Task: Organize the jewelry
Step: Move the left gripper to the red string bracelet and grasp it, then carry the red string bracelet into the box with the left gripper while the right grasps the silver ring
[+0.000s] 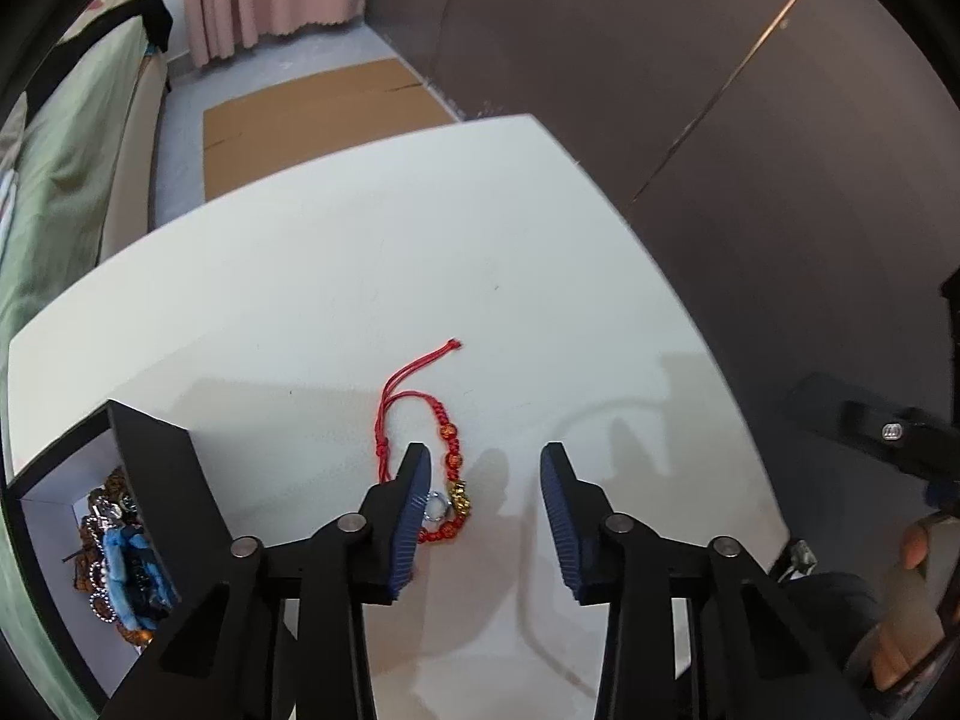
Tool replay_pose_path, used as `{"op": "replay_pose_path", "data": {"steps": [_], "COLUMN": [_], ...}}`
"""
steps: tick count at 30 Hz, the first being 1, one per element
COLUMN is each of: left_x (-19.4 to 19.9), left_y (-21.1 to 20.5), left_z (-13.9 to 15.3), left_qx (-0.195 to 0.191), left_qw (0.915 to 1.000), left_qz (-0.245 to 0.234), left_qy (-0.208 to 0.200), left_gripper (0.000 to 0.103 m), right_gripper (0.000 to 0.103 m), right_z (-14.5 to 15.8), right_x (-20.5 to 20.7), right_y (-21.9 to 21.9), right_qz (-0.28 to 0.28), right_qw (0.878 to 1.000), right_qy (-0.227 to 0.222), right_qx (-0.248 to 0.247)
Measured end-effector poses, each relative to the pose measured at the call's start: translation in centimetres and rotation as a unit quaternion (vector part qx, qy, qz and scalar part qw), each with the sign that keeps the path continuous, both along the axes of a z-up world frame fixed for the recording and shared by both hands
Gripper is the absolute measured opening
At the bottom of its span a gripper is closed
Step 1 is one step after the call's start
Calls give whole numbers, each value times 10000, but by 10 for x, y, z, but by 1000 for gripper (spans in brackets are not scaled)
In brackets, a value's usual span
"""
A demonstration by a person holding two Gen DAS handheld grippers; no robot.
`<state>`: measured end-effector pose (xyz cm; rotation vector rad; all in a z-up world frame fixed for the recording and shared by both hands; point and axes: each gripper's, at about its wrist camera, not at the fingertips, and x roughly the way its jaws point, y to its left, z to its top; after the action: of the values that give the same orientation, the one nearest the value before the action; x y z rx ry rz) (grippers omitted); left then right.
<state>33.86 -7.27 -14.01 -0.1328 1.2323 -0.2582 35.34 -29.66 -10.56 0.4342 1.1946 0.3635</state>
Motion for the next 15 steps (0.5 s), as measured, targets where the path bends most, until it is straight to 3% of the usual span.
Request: {"op": "replay_pose_path", "data": {"steps": [4,6,13,15], "left_x": [2,2,0,-2], "left_y": [-4,-6,-16,-20], "left_z": [-8,-12,-16,-17], "left_qx": [162,195,613,794], "left_qw": [9998,9997,9978,9963], "left_qz": [-10,-29,-229,-333], "left_qy": [94,147,90,8], "left_gripper": [36,27,17,8], "right_gripper": [78,78,78,78], "right_z": [-4,-6,-10,-10], "right_x": [3,4,5,5], "right_y": [-6,-7,-8,-5], "right_qz": [-72,-101,-143,-128], "right_qw": [9999,9999,9996,9996], "right_qy": [75,123,227,241], "right_qx": [38,18,10,-2]}}
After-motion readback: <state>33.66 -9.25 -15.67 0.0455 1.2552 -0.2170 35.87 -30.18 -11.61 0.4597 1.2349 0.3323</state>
